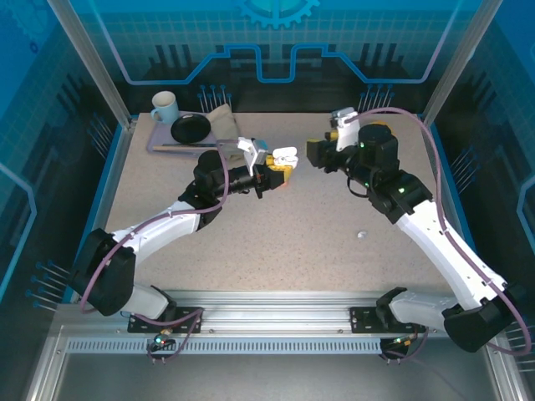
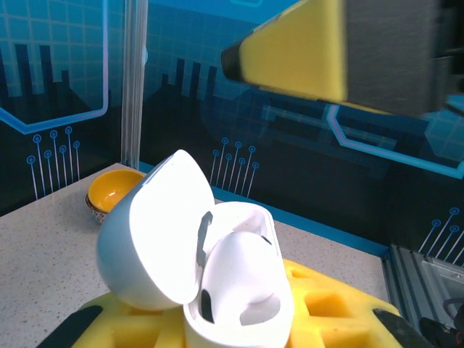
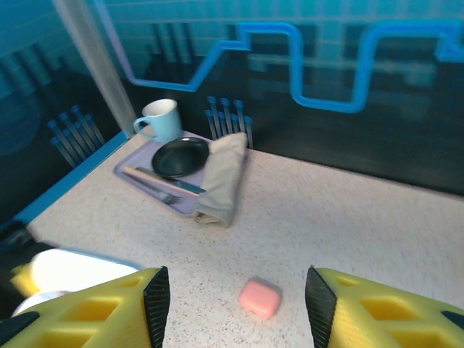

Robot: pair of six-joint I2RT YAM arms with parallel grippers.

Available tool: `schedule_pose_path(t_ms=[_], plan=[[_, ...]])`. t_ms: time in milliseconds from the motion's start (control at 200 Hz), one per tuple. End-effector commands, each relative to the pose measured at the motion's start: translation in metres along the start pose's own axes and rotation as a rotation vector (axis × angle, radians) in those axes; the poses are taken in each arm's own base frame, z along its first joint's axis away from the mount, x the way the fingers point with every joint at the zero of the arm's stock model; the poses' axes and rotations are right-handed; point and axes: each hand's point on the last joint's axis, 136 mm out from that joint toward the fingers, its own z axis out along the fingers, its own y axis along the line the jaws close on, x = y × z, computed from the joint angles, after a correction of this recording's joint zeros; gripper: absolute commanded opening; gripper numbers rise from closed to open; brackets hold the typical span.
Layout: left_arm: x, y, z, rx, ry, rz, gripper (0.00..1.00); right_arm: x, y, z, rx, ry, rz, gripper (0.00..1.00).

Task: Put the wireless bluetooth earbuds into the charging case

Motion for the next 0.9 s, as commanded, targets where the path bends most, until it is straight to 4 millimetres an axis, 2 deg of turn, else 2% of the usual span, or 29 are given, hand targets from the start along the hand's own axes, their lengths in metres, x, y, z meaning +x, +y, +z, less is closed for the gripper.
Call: schedule_pose_path(t_ms=[0, 85, 150, 245, 380, 425, 440, 475, 715, 890], plan=[[-0.011, -0.006, -0.005, -0.008, -0.045, 0.044, 0.0, 0.056, -0.048, 0.007, 0.165, 0.158, 0.227, 0.56], [-0.011, -0.007, -0.006, -0.005, -0.045, 0.038, 0.0, 0.109, -0.098, 0.001, 0.386, 0.267, 0.358, 0.59], [-0.008, -0.008, -0.007, -0.001, -0.041, 0.029, 0.0, 0.148, -0.128, -0.007, 0.489, 0.331, 0.466, 0.62], [-0.007, -0.011, -0.01, -0.002, -0.033, 0.029, 0.0, 0.194, -0.146, -0.02, 0.557, 0.417, 0.604, 0.63], [-0.007, -0.014, -0.019, -0.019, -0.035, 0.037, 0.0, 0.238, -0.147, -0.047, 0.677, 0.554, 0.68, 0.61], [-0.005, -0.014, -0.021, -0.022, -0.034, 0.031, 0.0, 0.245, -0.146, -0.055, 0.709, 0.571, 0.722, 0.6], [-0.005, -0.015, -0.022, -0.022, -0.034, 0.028, 0.0, 0.259, -0.145, -0.06, 0.724, 0.601, 0.736, 0.6], [-0.003, -0.016, -0.023, -0.023, -0.035, 0.023, 0.0, 0.27, -0.141, -0.064, 0.725, 0.618, 0.767, 0.59], [-0.002, -0.022, -0.03, -0.024, -0.042, 0.017, 0.0, 0.325, -0.117, -0.091, 0.735, 0.704, 0.846, 0.57], [0.001, -0.025, -0.034, -0.026, -0.04, 0.014, 0.0, 0.355, -0.102, -0.099, 0.733, 0.77, 0.823, 0.58]])
